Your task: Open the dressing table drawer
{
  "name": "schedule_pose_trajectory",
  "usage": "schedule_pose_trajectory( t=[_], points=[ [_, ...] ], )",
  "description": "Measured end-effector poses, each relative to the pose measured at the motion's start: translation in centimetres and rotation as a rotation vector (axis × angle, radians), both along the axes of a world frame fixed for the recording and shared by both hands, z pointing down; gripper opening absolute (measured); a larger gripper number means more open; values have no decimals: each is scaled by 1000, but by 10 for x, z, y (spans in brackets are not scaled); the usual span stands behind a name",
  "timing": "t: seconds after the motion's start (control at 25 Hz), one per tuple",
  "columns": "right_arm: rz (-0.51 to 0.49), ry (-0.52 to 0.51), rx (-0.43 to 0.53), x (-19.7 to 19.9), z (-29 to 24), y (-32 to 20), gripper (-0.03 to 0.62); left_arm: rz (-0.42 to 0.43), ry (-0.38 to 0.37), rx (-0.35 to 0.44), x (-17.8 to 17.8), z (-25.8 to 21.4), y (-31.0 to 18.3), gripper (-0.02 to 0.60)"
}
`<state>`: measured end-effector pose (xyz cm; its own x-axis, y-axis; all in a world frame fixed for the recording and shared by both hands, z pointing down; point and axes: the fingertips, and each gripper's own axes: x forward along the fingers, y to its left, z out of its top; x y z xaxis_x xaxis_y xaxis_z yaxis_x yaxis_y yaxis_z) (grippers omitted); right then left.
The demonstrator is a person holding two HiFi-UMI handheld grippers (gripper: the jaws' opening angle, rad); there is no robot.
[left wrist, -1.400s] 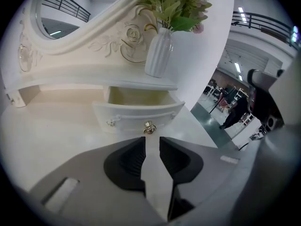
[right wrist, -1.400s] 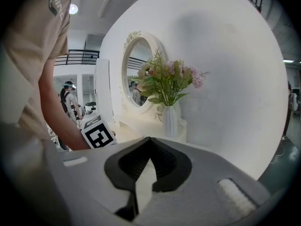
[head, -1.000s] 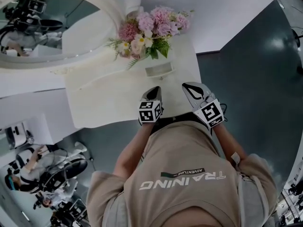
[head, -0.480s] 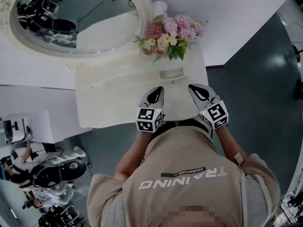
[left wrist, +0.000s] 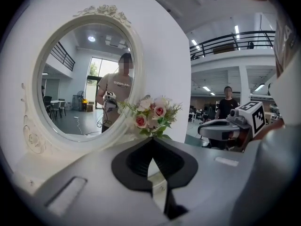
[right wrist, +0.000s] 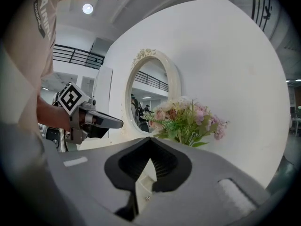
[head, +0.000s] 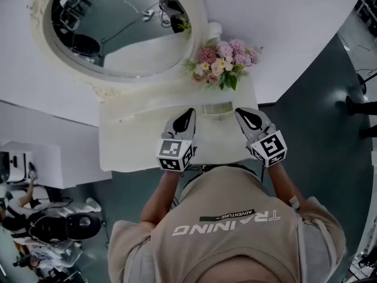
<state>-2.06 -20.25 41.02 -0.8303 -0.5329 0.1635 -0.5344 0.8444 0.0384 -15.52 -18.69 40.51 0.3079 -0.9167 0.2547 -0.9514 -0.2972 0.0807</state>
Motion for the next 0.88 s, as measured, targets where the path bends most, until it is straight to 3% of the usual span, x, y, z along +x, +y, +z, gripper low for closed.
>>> schedule_pose_trajectory(
  t=[0.52,0.88],
  points=[
    [35,-70,97,-21,-62,-20,3,-2,0,147,-26,-60,-23,18],
    [37,-76,109,-36,-77,-17,3,-27,-4,137,-42,-57,-17,18]
  ],
)
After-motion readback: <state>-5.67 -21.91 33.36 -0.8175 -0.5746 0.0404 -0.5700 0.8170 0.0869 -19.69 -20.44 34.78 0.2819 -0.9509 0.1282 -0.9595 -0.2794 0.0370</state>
